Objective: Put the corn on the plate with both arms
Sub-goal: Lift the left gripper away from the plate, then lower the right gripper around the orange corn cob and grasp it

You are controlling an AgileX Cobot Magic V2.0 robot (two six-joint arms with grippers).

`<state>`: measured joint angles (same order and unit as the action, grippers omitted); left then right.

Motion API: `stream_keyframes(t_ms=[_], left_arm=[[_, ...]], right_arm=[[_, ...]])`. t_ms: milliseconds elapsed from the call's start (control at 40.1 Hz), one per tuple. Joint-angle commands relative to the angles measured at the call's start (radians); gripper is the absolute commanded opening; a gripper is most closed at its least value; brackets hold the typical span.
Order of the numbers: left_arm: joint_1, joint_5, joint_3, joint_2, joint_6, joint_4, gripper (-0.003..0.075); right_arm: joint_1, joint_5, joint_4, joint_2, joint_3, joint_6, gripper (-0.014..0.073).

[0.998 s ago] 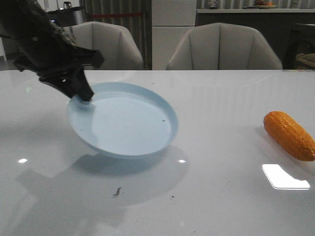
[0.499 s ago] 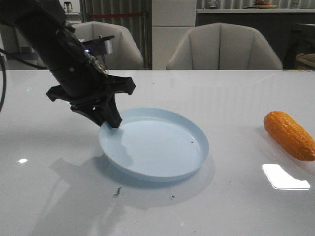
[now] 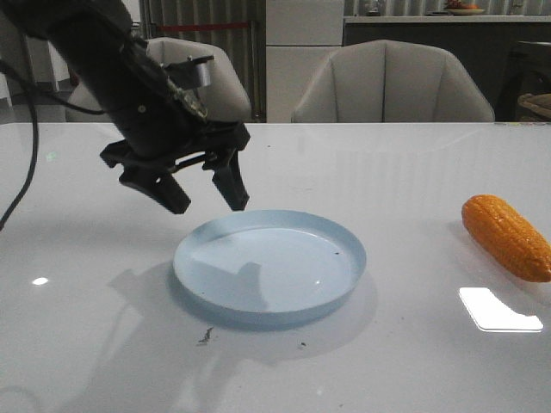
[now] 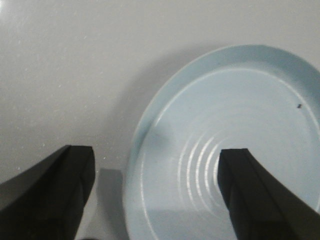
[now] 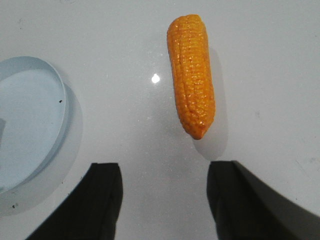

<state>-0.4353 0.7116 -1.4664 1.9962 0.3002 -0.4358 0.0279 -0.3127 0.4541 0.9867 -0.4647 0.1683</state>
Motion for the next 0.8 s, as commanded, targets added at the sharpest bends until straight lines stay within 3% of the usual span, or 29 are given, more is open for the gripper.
stream_keyframes(t_ms=[0, 125, 275, 449, 624, 774], left_arm=[[0.019, 0.09, -0.102, -0.094, 0.022, 0.005, 0.0565], [0.056, 0.112, -0.117, -0.173, 0.003, 0.051, 0.0565], [0.132, 0.096, -0.052, -0.283, -0.024, 0.078, 0.0565], [0.223, -0.027, 0.185, -0.475, -0.024, 0.078, 0.0565], [0.268, -0.132, 0.472, -0.693, -0.024, 0.078, 0.0565], [0.273, -0.18, 0.621, -0.864, -0.024, 0.085, 0.0565]], right_arm=[[-0.001, 0.07, 0.041, -0.008, -0.035, 0.007, 0.0491], [-0.001, 0.132, 0.104, -0.008, -0.035, 0.007, 0.0491], [-0.001, 0.161, 0.087, -0.004, -0.042, 0.03, 0.0491], [-0.001, 0.086, -0.016, 0.061, -0.137, 0.167, 0.0491], [-0.001, 0.103, -0.029, 0.187, -0.276, 0.162, 0.0491], [-0.001, 0.094, -0.03, 0.321, -0.365, 0.152, 0.0493]])
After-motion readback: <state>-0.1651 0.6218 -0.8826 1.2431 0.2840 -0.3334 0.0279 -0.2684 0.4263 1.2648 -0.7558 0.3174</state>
